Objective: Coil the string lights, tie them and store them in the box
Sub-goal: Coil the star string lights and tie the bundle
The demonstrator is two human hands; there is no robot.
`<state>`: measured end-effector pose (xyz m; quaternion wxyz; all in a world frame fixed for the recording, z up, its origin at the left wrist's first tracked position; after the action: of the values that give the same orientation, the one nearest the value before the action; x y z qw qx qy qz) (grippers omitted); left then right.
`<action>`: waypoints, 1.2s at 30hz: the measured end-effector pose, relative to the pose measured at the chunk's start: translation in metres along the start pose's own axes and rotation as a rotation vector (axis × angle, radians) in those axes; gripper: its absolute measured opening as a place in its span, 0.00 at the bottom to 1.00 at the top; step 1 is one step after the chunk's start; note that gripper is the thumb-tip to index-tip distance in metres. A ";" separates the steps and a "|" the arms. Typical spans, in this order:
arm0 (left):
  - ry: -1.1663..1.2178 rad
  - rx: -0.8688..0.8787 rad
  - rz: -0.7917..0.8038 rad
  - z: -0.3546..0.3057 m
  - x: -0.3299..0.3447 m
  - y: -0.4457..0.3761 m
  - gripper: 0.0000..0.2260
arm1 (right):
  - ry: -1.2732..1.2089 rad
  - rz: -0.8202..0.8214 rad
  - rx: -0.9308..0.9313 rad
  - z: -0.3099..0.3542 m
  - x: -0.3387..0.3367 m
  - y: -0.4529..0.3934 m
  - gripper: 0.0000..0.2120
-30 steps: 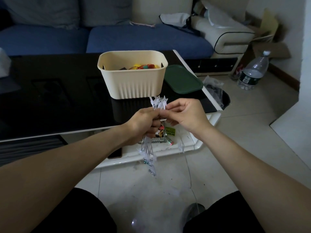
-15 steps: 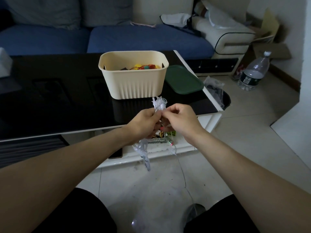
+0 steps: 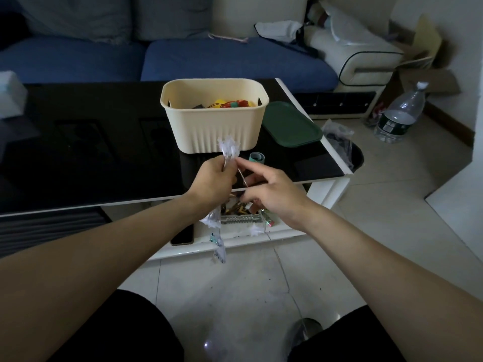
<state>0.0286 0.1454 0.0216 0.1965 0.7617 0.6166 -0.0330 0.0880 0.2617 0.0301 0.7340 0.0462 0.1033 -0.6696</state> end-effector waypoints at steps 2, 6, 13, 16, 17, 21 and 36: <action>0.157 -0.031 0.021 -0.002 -0.001 0.000 0.15 | 0.005 0.023 -0.053 0.003 0.001 0.000 0.37; 0.356 -0.061 0.051 -0.009 0.000 0.005 0.14 | 0.094 -0.094 -0.180 0.006 -0.001 -0.003 0.32; 0.446 -0.033 0.068 -0.015 -0.004 0.006 0.14 | 0.439 -0.222 -0.233 0.006 -0.027 -0.006 0.07; 0.542 -0.036 0.201 -0.019 -0.001 0.009 0.15 | 0.552 -0.095 -0.133 -0.006 -0.026 -0.006 0.03; 0.579 -0.045 0.227 -0.021 -0.001 0.009 0.14 | 0.508 -0.022 -0.072 -0.014 -0.023 -0.005 0.04; 0.631 -0.087 0.246 -0.022 -0.004 0.008 0.13 | 0.245 0.199 0.112 -0.038 -0.009 0.002 0.11; 0.667 -0.129 0.051 -0.016 -0.026 0.000 0.15 | 0.549 0.355 0.192 -0.088 -0.052 0.006 0.07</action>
<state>0.0192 0.1272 0.0439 0.0326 0.7318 0.6284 0.2618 0.0816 0.3308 -0.0451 0.7764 0.3108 0.2237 -0.5006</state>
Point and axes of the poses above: each hand's wrist, its own y-axis away from the middle knuckle, its own x-axis out of the palm, z = x × y, the point moved 7 cm from there along -y, towards the middle knuckle, and after that the axes turned 15 degrees about -x, right-handed, at the moved point
